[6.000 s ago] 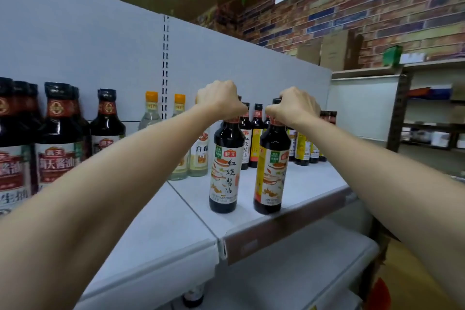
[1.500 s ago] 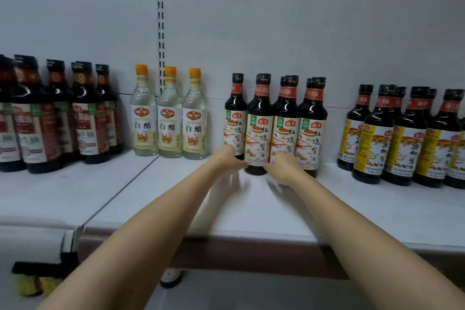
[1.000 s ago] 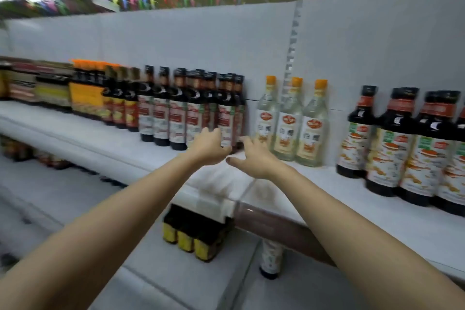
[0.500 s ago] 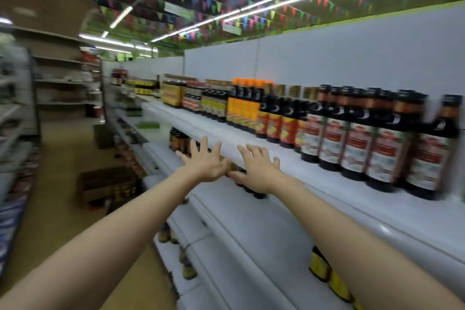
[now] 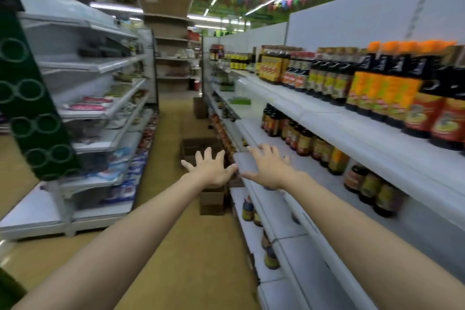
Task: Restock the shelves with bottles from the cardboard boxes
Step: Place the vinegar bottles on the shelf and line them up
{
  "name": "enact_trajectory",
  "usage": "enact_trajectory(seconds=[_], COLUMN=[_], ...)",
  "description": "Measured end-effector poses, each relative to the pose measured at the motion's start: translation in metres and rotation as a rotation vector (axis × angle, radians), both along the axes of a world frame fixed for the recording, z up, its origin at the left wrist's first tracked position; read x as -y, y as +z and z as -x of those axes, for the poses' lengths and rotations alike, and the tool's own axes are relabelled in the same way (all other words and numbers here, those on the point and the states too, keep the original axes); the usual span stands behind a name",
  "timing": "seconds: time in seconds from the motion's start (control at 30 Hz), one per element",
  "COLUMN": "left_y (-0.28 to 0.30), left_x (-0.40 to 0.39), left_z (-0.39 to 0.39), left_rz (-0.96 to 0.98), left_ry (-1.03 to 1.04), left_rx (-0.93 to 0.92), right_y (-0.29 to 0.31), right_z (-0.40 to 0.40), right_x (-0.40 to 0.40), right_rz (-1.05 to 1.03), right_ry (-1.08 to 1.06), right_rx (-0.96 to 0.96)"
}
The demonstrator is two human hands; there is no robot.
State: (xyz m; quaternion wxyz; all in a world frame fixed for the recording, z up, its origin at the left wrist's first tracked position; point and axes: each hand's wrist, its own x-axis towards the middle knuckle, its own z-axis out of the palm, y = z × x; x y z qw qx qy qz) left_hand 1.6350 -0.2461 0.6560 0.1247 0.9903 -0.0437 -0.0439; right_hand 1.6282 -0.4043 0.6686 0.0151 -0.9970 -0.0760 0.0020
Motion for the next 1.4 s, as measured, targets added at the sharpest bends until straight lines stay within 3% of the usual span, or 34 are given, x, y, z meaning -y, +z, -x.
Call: enact_trajectory(seconds=[0.23,0.5,0.8,1.03,1.4], left_y=[-0.010,-0.033,-0.074,-0.085,-0.134], left_x=[-0.047,-0.078,-0.103,-0.166,-0.222], left_z=[-0.122,-0.235,-0.389,-0.546,-0.733], left_rz=[-0.144,-0.127,-0.029,0.106,0.084], left_ry=[0.255,0.278,0.283,0.226,0.174], left_rx=[-0.009,-0.077,-0.089,-0.041,-0.109], right_y=[-0.026,-0.061,-0.106,-0.123,-0.164], right_z=[-0.152,-0.283,-0.428,-0.570,-0.760], right_x=[-0.022,-0.043,-0.084,-0.146,-0.209], right_rz=[-0.102,-0.315,-0.193,-0.111,-0.125], right_ry=[0.155,0.212,0.190,0.156,0.098], right_rx=[-0.046,-0.187,-0.248,-0.230,-0.255])
